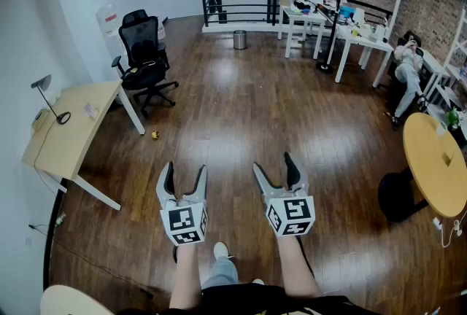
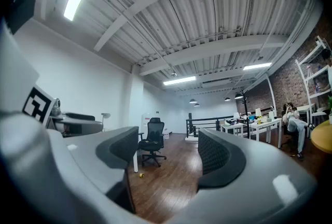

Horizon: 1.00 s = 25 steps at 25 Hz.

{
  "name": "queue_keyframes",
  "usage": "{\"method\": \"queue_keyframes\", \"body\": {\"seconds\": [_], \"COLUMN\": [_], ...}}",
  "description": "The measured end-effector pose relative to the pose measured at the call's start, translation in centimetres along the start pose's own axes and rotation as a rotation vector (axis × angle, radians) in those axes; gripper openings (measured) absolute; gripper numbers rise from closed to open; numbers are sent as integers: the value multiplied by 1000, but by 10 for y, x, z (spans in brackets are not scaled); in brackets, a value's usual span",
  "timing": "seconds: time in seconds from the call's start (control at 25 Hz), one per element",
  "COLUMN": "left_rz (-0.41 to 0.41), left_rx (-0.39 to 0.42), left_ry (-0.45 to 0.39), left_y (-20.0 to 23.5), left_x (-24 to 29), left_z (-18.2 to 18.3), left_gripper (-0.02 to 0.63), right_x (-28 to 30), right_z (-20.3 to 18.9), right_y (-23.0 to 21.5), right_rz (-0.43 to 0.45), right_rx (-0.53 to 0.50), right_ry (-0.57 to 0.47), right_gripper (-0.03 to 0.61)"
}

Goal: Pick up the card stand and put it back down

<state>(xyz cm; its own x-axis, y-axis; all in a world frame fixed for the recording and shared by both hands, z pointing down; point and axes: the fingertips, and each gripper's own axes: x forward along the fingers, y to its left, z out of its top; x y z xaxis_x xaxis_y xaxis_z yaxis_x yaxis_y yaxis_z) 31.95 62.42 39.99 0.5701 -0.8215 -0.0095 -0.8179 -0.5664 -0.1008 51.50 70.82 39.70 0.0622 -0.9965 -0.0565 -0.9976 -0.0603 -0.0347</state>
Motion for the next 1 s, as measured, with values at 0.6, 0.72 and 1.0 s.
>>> {"method": "queue_keyframes", "body": {"seconds": [0.6,0.72,1.0], "left_rz": [-124,-123,-104], "left_rx": [-39,-33,-33], "left_ry": [26,32,94], "left_y": [133,140,172], "left_x": [139,153,220], "left_z": [-12,-16,-38], "left_gripper": [348,344,313], "right_x": [179,201,286], "right_z": [4,2,-25], "right_y": [61,62,58], "right_rz": [-35,-12,81], "right_rx": [41,43,168], "right_ry": [0,6,19], "right_gripper": [360,360,360]}}
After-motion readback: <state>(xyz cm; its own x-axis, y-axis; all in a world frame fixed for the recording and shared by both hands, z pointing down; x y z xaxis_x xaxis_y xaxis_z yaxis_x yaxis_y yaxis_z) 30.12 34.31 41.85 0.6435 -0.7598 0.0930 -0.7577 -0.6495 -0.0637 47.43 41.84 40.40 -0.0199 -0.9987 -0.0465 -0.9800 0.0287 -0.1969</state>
